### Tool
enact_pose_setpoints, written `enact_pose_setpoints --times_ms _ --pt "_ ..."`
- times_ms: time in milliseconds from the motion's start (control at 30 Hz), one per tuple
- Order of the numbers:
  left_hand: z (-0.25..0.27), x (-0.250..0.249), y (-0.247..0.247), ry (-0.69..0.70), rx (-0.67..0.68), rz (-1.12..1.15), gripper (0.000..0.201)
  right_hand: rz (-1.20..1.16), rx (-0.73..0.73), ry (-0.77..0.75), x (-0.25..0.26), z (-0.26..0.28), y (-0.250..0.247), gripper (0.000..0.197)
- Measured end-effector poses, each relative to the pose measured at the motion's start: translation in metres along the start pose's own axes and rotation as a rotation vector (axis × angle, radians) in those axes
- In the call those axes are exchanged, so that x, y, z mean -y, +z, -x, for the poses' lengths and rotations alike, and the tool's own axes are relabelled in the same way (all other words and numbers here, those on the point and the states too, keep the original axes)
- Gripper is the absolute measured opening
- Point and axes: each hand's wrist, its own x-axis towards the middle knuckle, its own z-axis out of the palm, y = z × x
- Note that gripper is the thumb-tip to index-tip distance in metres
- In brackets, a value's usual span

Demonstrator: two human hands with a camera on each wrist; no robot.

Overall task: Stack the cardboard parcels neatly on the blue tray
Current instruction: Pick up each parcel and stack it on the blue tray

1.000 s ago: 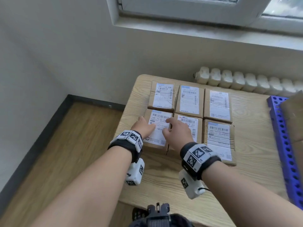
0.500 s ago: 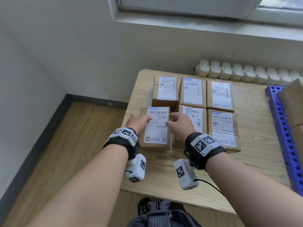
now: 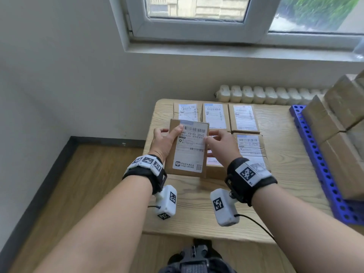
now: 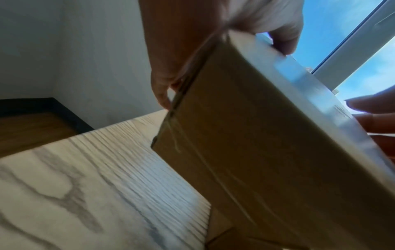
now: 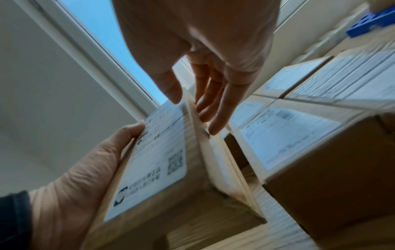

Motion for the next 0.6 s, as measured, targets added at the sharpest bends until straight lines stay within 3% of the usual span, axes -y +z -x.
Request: enact_pose_setpoints --times_ms 167,267,400,600 --pt "0.009 -0.014 0.029 0.112 0.125 0.093 0.07 -0.046 -0.113 -0.055 0.002 0.016 -0.032 0.013" --pt "0.014 -0.027 0.049 0.164 0.17 0.113 0.063 -0.078 -0.172 -0.079 0.003 0.024 -0.056 0.021" --pt "0.023 -0.05 0.076 0.194 0.228 0.166 0.077 -0.104 -0.215 -0.114 0.006 0.03 -0.086 0.036" --pt "0.035 -0.089 0.12 0.285 0.24 0.176 0.091 -0.203 -0.153 -0.132 0.013 0.036 -0.134 0.052"
